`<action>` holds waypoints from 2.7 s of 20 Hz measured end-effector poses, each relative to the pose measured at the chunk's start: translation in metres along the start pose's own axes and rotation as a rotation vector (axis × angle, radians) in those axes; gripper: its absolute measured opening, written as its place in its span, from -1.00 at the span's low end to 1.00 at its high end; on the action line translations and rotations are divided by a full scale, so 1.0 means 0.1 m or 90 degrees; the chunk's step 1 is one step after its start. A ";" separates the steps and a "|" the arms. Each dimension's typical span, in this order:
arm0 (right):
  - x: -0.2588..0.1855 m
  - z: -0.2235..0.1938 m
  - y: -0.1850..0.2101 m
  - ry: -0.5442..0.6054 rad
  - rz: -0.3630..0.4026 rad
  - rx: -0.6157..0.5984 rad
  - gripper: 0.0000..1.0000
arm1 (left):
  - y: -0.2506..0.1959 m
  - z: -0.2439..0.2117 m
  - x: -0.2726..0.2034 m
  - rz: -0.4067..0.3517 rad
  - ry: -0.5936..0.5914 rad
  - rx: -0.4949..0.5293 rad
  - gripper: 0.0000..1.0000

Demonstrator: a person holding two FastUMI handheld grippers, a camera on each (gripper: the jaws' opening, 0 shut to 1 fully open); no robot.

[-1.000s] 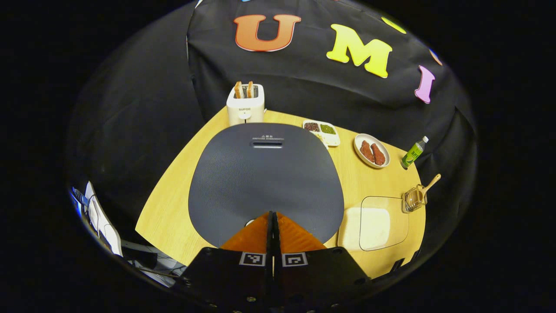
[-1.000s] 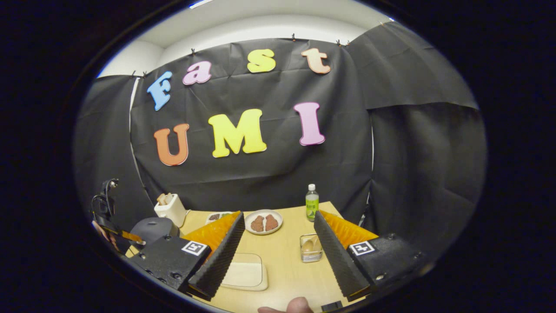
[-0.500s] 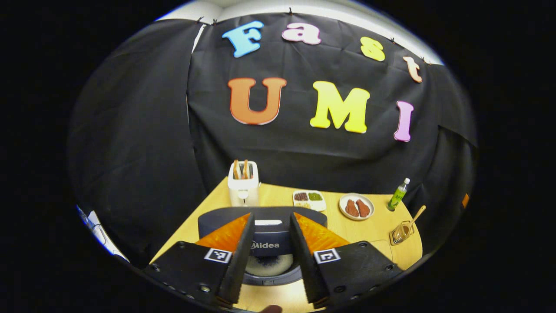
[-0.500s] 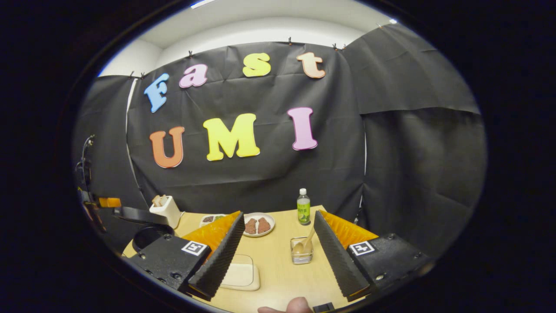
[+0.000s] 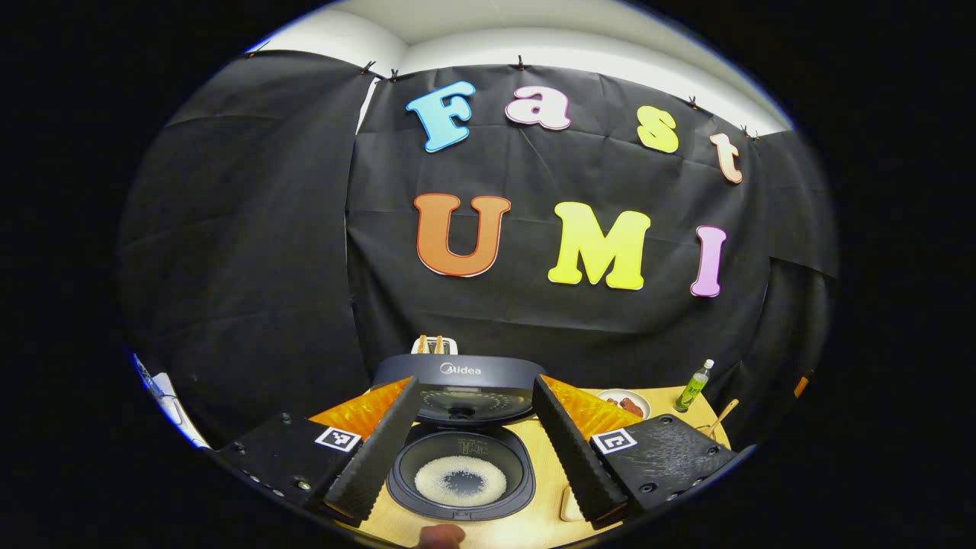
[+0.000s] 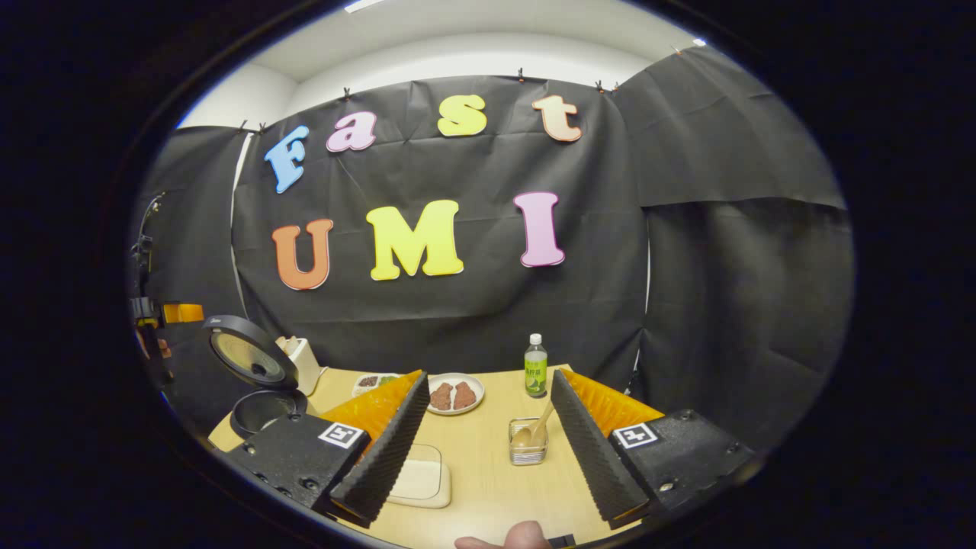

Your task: Close the left gripper, press the button to open the rice cooker; take a wooden spoon from the chopstick holder with the right hand, scoop a spoonful of rice and pour it into the rice cooker, then put the wooden spoon back into the chopstick holder.

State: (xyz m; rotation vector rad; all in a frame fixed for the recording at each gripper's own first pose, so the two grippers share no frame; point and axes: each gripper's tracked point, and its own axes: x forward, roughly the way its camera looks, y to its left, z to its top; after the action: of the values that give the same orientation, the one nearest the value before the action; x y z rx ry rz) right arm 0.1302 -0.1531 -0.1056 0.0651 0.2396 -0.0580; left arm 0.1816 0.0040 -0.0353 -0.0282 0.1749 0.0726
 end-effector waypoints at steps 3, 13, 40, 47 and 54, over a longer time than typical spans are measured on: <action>0.21 -0.20 -0.16 0.019 0.008 0.001 1.00 | -0.10 0.09 -0.16 0.002 -0.037 0.006 0.89; 1.54 -1.06 -0.83 0.136 0.034 0.020 1.00 | -0.37 0.10 -0.49 0.048 -0.071 0.020 0.89; 2.80 -1.87 -0.98 0.295 0.046 0.179 -0.82 | -0.42 -0.23 -0.74 0.137 -0.004 0.015 0.90; 2.40 -1.04 -0.58 0.203 0.054 0.083 -0.83 | -0.23 -0.14 -0.83 0.125 -0.026 0.008 0.90; 1.61 -0.63 0.43 0.151 0.069 0.047 -0.84 | 0.18 0.00 -0.90 0.093 -0.057 -0.010 0.89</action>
State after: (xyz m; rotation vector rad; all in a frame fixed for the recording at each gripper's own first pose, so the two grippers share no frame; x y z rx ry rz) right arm 0.2748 -0.1138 -0.2026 0.1587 0.4711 0.0497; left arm 0.0921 0.0153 -0.0196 -0.0270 0.0872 0.2209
